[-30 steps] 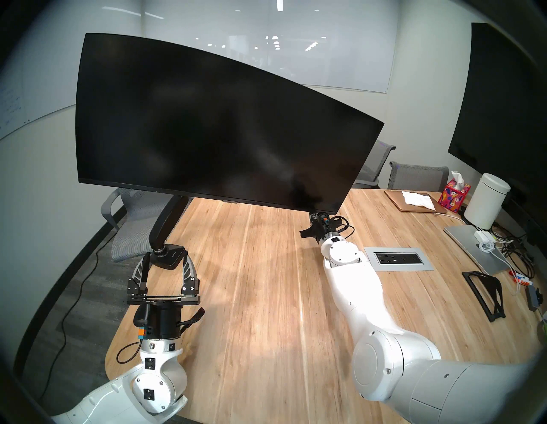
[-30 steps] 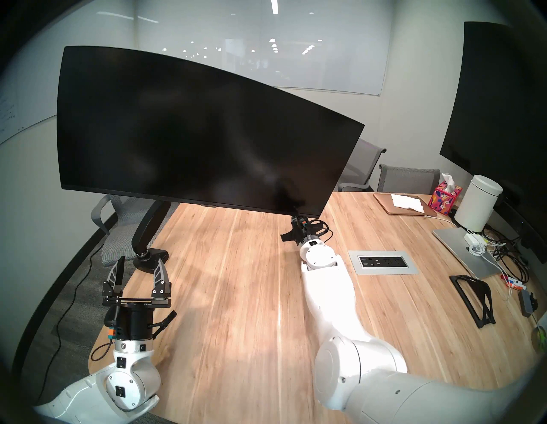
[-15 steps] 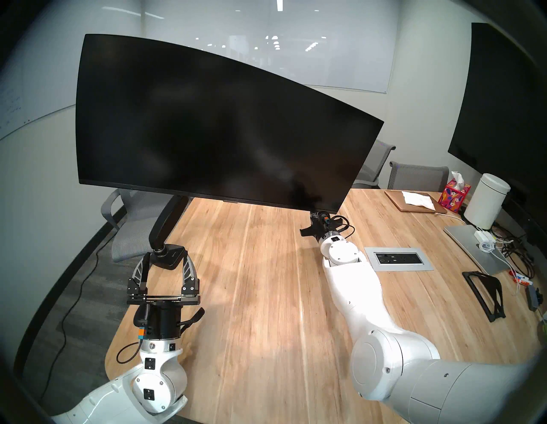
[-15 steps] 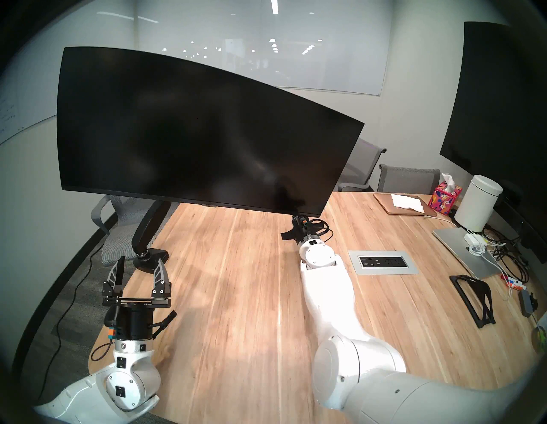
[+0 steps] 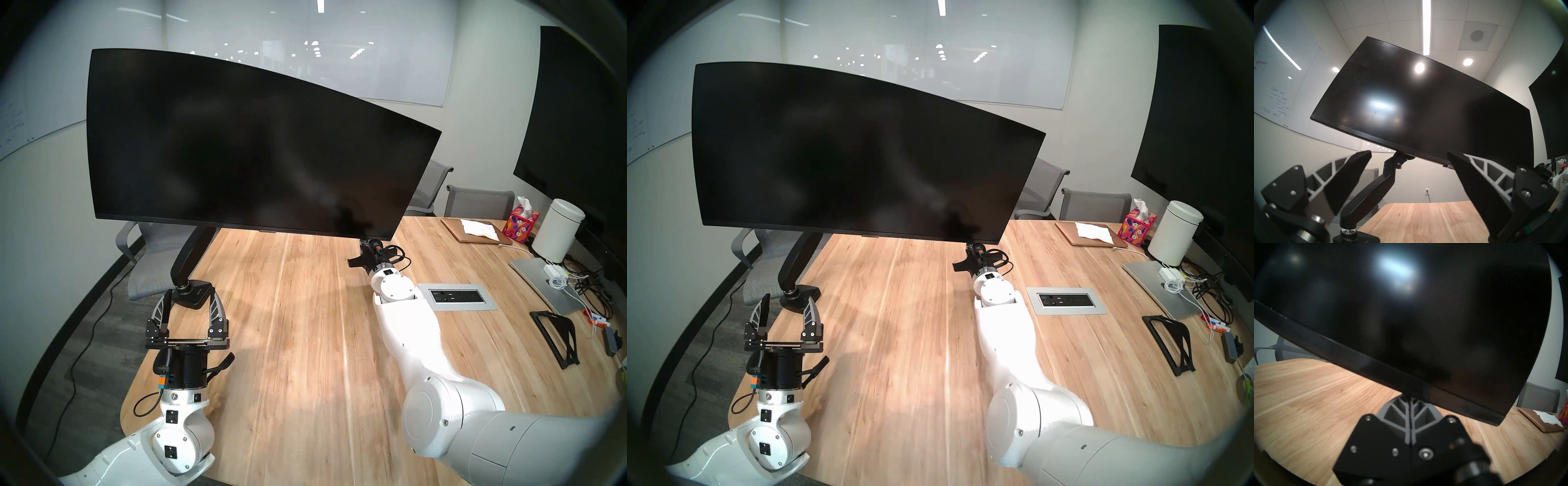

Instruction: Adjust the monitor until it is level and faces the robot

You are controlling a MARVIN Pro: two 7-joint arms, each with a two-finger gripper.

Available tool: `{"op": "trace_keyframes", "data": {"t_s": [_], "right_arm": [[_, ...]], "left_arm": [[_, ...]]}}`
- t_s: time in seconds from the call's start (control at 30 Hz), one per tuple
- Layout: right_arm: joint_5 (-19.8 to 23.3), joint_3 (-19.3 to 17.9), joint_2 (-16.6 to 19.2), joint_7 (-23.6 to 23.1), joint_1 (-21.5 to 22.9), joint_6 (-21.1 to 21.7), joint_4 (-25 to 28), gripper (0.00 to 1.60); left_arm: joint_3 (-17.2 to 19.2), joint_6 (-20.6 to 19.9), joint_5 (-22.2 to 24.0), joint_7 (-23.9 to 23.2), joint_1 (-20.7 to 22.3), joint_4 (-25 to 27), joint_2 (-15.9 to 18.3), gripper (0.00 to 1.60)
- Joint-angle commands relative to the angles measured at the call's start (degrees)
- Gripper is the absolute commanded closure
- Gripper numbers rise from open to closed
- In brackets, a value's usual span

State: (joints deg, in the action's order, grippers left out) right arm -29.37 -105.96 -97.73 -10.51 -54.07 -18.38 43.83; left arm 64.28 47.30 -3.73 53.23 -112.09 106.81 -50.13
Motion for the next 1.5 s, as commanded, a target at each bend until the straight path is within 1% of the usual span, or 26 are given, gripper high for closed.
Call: {"op": "trace_keyframes", "data": {"t_s": [0.0, 0.4, 0.9, 1.47], "right_arm": [[0.36, -0.01, 0.4, 1.37, 3.49, -3.34, 4.59, 1.6], [0.27, -0.53, 0.68, 1.75, 2.89, -4.56, 6.11, 1.6], [0.06, -0.25, 0.74, 1.84, 1.34, -5.55, 8.08, 1.6], [-0.28, 0.18, 1.04, 3.28, 0.85, -6.22, 8.69, 1.6]], "left_arm": [[0.07, 0.17, -0.07, 0.06, 0.11, 0.64, -0.09, 0.0], [0.07, 0.17, -0.07, 0.07, 0.11, 0.65, -0.09, 0.0], [0.08, 0.17, -0.07, 0.08, 0.09, 0.67, -0.09, 0.0], [0.08, 0.17, -0.07, 0.07, 0.1, 0.67, -0.09, 0.0]]}}
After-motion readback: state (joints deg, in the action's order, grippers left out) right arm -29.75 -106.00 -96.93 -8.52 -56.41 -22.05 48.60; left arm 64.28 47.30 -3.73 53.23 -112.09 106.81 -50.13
